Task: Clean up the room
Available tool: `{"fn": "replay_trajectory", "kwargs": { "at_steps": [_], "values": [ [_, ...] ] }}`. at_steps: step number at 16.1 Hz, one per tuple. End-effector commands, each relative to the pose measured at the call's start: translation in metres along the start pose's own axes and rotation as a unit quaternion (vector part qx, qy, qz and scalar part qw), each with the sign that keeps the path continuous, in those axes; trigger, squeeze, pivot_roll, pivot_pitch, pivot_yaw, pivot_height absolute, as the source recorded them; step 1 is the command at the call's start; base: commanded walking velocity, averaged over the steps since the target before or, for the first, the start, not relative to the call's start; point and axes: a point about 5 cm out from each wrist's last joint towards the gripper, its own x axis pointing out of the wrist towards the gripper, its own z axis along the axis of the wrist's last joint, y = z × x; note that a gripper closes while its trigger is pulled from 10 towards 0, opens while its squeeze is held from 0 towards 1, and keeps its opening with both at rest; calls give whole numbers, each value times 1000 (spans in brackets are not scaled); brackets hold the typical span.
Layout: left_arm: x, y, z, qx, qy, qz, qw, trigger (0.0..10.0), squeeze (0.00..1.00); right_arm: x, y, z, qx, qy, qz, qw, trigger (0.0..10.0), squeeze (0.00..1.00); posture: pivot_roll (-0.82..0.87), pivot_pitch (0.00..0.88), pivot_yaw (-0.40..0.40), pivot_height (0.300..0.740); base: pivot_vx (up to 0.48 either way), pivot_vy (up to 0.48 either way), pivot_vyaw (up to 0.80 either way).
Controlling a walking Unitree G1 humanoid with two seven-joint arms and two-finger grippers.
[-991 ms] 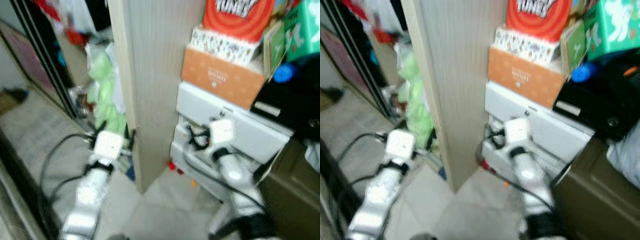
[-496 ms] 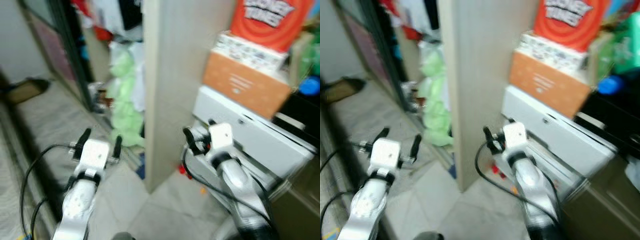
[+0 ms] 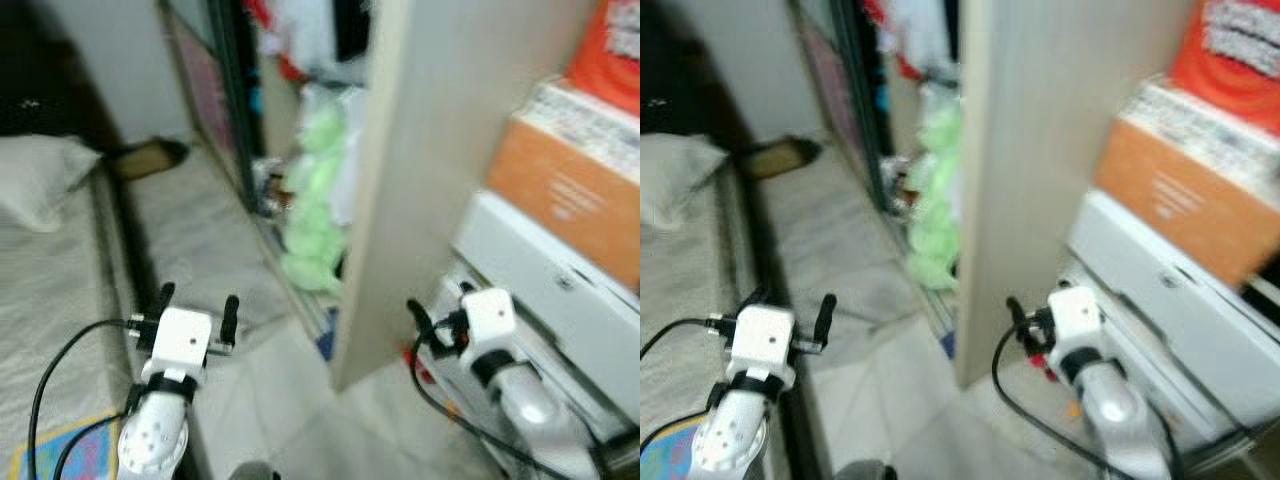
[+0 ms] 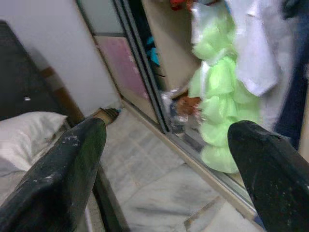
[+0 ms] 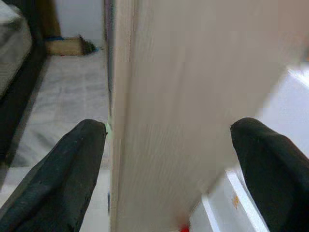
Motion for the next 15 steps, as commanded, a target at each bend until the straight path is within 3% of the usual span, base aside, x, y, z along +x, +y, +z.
{"fn": "replay_trajectory", "kwargs": {
  "at_steps": [1, 7, 9, 10, 12, 15],
  "values": [
    [0, 2, 0, 4, 4, 1, 1000, 10000, 0, 5, 6, 7, 5, -9, 16, 1000, 10000, 0, 7, 0, -40, 740, 0, 0, 800],
    [-8, 4, -4, 6, 17, -3, 1000, 10000, 0, 5, 14, 2, -5, 9, 79, 997, 10000, 0, 19, 0, -47, 740, 0, 0, 800],
    [-3, 2, -3, 8, 12, -6, 1000, 10000, 0, 6, 29, 6, -12, 8, 185, 983, 10000, 0, 14, 0, -44, 740, 0, 0, 800],
    [-1, 1, -2, 9, 10, -8, 1000, 10000, 0, 7, 31, 7, -13, 9, 207, 978, 10000, 0, 14, 0, -44, 740, 0, 0, 800],
    [1, 1, -1, 9, 7, -10, 1000, 10000, 0, 14, 28, 12, -15, 2, 207, 978, 10000, 0, 12, 0, -45, 740, 0, 0, 800],
    [2, 1, 0, 9, 2, -8, 1000, 10000, 0, 31, 16, 20, -17, -21, 138, 990, 10000, 0, 16, 0, -49, 740, 0, 0, 800]
  ]
}}
